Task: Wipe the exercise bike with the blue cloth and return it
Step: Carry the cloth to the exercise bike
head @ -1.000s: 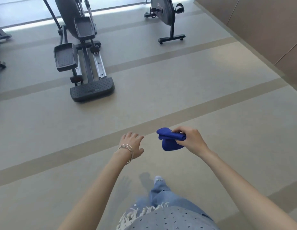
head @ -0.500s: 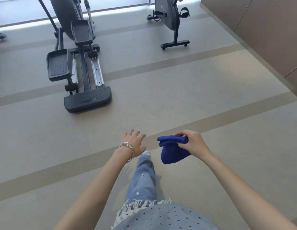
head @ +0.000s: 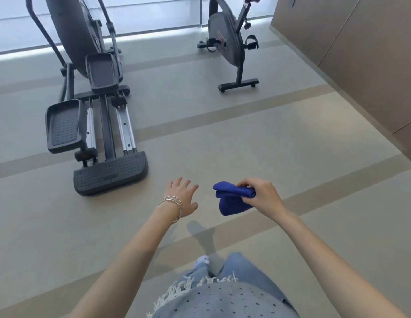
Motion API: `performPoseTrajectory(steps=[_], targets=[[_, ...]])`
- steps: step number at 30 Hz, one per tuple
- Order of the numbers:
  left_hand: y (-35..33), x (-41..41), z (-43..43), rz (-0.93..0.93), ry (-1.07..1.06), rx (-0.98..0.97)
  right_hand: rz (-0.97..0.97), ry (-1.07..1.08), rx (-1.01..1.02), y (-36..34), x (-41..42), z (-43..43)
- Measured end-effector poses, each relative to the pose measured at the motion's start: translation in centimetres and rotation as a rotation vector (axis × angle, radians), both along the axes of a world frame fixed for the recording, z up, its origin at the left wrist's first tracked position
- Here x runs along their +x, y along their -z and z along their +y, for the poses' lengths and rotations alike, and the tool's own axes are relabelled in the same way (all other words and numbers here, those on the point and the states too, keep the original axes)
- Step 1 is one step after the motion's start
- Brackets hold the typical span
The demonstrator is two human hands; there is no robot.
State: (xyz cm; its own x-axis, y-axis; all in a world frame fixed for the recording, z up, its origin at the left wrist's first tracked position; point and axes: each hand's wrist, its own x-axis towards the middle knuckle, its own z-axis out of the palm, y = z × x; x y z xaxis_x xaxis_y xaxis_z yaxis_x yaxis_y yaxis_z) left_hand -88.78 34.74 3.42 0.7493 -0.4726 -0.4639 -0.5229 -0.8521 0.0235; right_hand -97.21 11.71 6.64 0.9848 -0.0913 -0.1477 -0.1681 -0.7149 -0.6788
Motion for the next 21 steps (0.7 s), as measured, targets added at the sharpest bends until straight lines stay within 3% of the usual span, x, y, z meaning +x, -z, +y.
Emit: performPoseTrajectory(steps=[8, 21], targets=[[2.0, 9.5, -3.0, 0.082, -0.04, 0.035, 0.081, -0.012, 0.053, 1.8, 10.5, -3.8], [0.5, 31.6, -13.2, 0.081, -0.122, 0.001, 0.037, -0.007, 0.122, 0.4, 34.6, -14.3]])
